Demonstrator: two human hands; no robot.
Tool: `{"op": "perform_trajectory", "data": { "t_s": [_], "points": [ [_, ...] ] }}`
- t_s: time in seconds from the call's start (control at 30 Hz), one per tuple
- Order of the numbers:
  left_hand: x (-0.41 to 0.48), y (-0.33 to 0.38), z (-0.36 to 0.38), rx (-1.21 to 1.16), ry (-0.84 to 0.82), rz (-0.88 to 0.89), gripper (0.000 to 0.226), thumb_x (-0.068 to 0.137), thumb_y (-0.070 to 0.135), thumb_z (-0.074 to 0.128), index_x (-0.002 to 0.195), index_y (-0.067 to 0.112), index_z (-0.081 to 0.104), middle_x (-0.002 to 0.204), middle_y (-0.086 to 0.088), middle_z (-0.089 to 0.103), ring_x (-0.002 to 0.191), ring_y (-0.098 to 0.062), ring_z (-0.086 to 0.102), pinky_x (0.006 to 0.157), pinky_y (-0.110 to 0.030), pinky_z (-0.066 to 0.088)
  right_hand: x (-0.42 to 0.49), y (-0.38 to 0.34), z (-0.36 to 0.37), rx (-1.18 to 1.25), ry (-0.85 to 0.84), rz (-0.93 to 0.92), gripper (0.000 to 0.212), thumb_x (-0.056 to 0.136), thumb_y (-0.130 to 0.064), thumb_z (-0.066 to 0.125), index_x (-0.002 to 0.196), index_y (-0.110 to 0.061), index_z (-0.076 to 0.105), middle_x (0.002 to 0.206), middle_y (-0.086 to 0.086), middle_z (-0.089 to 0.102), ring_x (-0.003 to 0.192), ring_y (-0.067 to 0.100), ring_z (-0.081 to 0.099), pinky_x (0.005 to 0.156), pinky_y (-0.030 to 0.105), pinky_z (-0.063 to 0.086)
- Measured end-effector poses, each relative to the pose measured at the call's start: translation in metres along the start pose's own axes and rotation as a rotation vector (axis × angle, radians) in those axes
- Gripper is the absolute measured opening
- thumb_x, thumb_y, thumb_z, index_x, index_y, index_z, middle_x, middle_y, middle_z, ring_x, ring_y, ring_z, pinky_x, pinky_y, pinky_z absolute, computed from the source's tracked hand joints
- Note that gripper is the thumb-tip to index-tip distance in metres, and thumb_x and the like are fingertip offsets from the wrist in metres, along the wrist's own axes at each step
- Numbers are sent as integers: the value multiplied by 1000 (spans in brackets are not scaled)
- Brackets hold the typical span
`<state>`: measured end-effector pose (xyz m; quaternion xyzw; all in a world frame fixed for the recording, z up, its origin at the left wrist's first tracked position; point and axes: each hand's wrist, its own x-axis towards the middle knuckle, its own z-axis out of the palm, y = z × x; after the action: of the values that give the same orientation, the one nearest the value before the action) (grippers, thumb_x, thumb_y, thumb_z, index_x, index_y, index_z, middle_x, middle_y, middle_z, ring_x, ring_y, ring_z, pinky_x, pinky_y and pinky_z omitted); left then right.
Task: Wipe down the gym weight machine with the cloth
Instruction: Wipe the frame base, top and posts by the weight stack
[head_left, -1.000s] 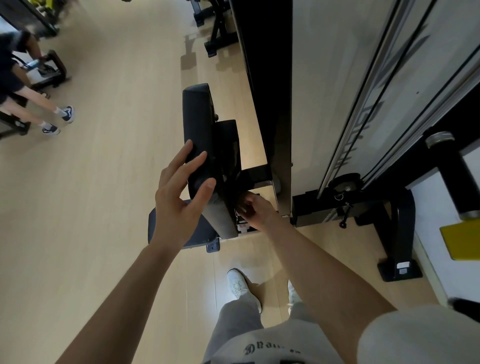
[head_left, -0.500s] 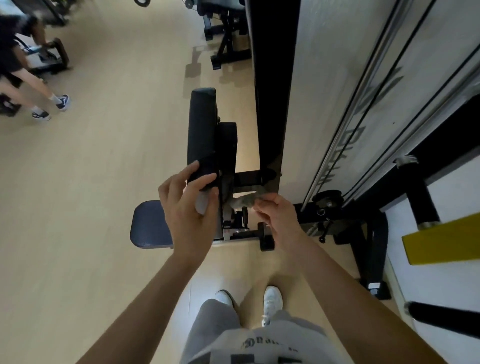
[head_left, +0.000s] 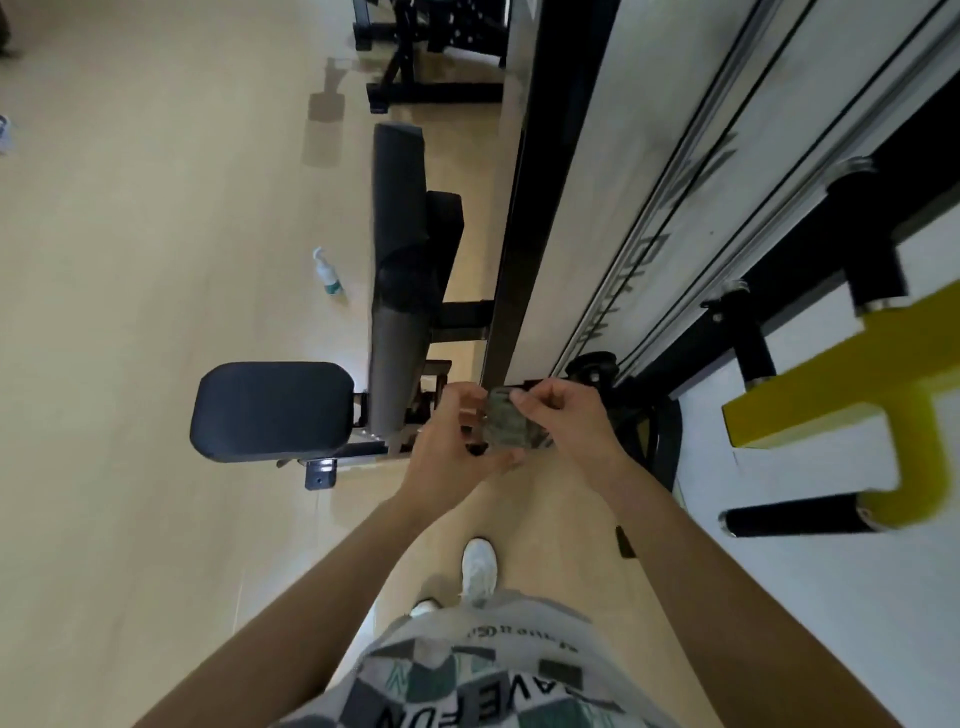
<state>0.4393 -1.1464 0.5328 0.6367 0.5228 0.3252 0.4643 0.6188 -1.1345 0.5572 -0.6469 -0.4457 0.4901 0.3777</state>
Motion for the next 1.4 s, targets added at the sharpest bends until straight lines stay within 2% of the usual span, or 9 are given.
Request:
{"op": "perform_trajectory", "data": {
  "t_s": [0.33,0.47,0.63,0.8,0.97,1.1,1.2,1.3,1.4],
  "points": [
    [-41,1,-5,-106,24,168,4,91,23,68,95,23,71,94,6,70,86,-14,69,78,-41,60,-58,-10,0,154,-60,163,26,96,-27,65,94,-2,68,81,6,72,72,12,70,62,26,57],
    [-57,1,-6,-274,50,17,11,100,14,61,95,20,69,90,5,71,86,-16,69,81,-39,60,-76,-2,-10,186,-116,228,35,97,-33,62,108,0,65,93,10,70,85,22,68,74,36,59],
    [-55,9,-9,-452,122,-198,14,103,19,56,96,10,64,84,1,69,80,-14,67,79,-39,60,-86,10,-33,63,-300,94,47,80,-8,81,122,-15,62,110,15,66,99,29,70,82,39,60],
    [-24,14,-10,-369,245,-206,15,103,20,57,93,13,65,84,-1,66,74,-5,62,75,-31,55,-57,14,-53,-221,-47,-11,35,79,-6,82,110,-14,66,101,10,68,90,17,67,74,21,57],
    [27,12,11,-251,416,-171,14,102,19,57,90,17,66,84,-1,67,78,-13,60,73,-27,48,15,29,-60,-395,196,-165,18,80,-18,83,94,-14,74,92,3,69,89,19,66,85,37,58],
    [77,10,32,-417,591,-250,12,102,18,58,92,23,64,86,-4,70,73,-16,66,76,-40,59,65,23,-51,-357,342,-292,12,82,-17,80,93,-12,78,75,-9,58,76,11,59,76,22,49],
    [112,2,45,-520,695,-252,8,100,15,60,97,18,67,89,-7,73,74,-14,69,75,-35,61,102,23,-40,-288,386,-302,12,88,-13,73,97,-9,78,79,-5,67,79,18,68,68,10,47],
    [137,-13,55,-607,721,-210,10,97,17,63,93,25,68,90,-1,73,88,-19,72,87,-42,60,137,30,-25,-180,359,-303,18,90,-12,68,106,-11,77,95,1,74,87,15,70,84,32,59],
    [148,-38,69,-678,644,-123,10,96,22,66,106,25,69,105,-1,73,106,-22,69,96,-41,57,157,40,-11,53,197,-308,24,93,-7,67,107,-25,73,98,-7,74,89,5,70,85,26,58]
  ]
}}
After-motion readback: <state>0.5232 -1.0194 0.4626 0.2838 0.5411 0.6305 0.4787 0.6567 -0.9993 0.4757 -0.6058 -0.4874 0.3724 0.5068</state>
